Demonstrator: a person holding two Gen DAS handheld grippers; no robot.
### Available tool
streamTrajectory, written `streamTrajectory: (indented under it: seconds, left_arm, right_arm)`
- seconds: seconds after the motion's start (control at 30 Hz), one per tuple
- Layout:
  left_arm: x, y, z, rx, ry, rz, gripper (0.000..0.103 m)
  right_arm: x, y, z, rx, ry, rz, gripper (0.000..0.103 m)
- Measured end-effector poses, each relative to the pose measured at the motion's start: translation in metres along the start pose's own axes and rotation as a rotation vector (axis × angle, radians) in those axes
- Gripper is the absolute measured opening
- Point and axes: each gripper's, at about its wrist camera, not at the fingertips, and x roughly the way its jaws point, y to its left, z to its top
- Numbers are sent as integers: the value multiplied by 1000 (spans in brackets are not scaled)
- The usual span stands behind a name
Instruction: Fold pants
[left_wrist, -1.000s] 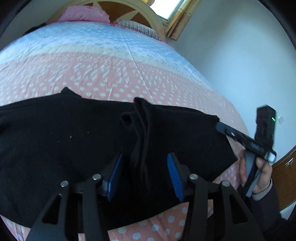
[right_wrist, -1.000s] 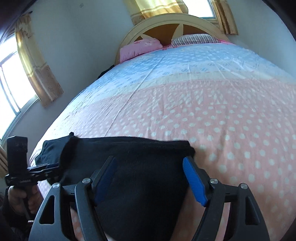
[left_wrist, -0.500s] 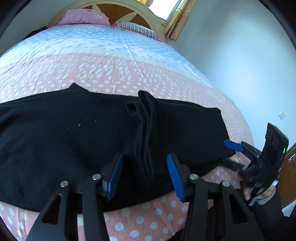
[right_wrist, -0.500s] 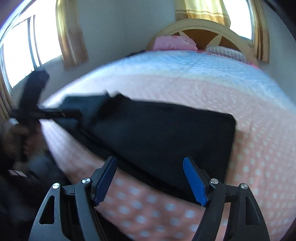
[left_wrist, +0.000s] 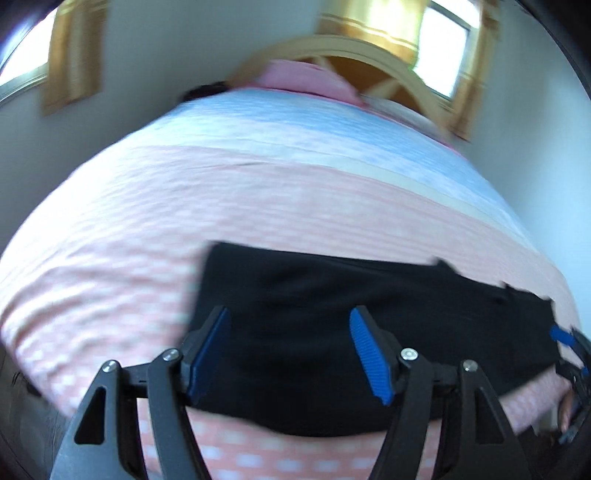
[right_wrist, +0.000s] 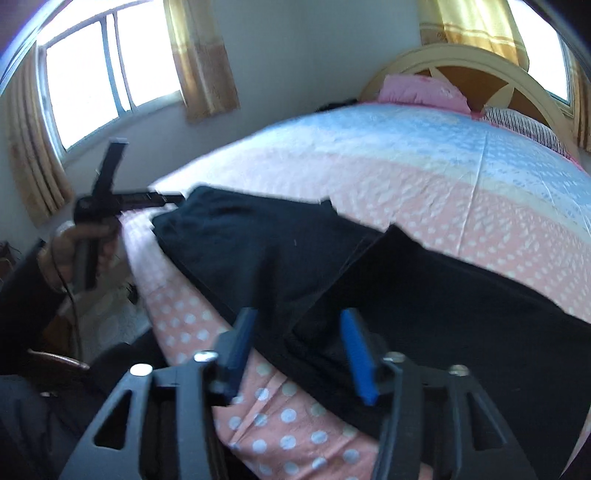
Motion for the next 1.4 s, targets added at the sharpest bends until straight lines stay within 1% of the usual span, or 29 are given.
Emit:
streamTrajectory:
  seconds: [0.03,0.07,0.1,0.17,0.3,0.33,0.4,0.43,0.5,0.53,0.6,0.67,0.7,0.73,0.77,0.8,0.87,0.9,0.93,1.03,1.1,1.17,1.2,1.23,1.27,1.3,1.33,1.4]
  left_arm:
    - [2,13,0,-25,-5,19,70]
    - [5,22,0,-42,0,30,70]
    - [8,29,0,-56,7,37,70]
    - [14,36,-2,-74,14,46,70]
    - [21,42,-9,-87,47,25,70]
    - [25,38,-8,-85,50,21,70]
    - [22,34,-8,-66,48,27,70]
    - [20,34,-9,-58,48,25,70]
    - [21,32,-8,-57,44,27,70]
    - [20,33,-7,-62,42,30,70]
    - [20,38,-5,-76,38,33,70]
    - [19,42,-4,-86,34,35,70]
    - [20,43,-3,-88,34,36,70]
    - [21,43,-3,-88,35,38,70]
    - [21,44,-3,-87,36,39,70]
    - [22,45,-4,-87,38,39,70]
    - [24,45,-6,-88,43,35,70]
    - [25,45,-6,-88,42,34,70]
    - [25,45,-5,-86,40,34,71]
    - [25,46,-6,-88,39,31,71]
    - [24,46,-6,-87,41,34,71]
    - [22,47,-4,-91,29,36,71]
    - [20,49,-2,-93,23,40,71]
    - [19,51,-1,-98,17,46,71]
    - [18,53,0,-103,14,46,71]
    - [19,54,0,-105,15,47,71]
    - [21,55,-1,-105,23,52,71]
    - [25,55,-3,-103,34,55,71]
  right_arm:
    - [3,-5,-2,7,4,-3,24]
    - [1,-6,-3,11,4,-12,12]
    - [-2,-9,-5,17,2,-18,7]
    - [-10,-9,-4,17,-15,-5,0]
    - [-18,4,0,-27,-25,-5,0]
    - [-15,5,-1,-41,-20,-15,0]
    - [-11,8,-1,-68,-17,-61,1]
    - [-10,9,0,-70,-21,-74,2]
    - [-9,10,0,-76,-27,-78,32]
    - [-9,11,1,-83,-36,-94,56]
    - [-8,11,2,-82,-49,-88,58]
    - [-3,9,4,-75,-31,-106,57]
    - [0,8,4,-74,-28,-110,56]
    - [3,8,4,-72,-20,-109,51]
    - [6,7,4,-71,-6,-115,43]
    - [10,6,4,-72,10,-128,39]
    - [16,5,2,-73,23,-140,19]
    - [13,4,1,-67,16,-131,16]
    - [10,4,1,-63,7,-123,10]
    - [-4,6,2,-69,-20,-101,10]
    - [-4,10,-1,-93,-5,-104,10]
    - [7,9,-6,-104,31,-106,10]
    - [14,6,-10,-97,45,-100,11]
    - [14,5,-11,-98,26,-97,13]
    - [12,5,-12,-96,17,-84,24]
    - [12,6,-11,-94,30,-66,35]
    - [9,9,-12,-101,36,-42,52]
    - [0,13,-14,-123,6,-40,53]
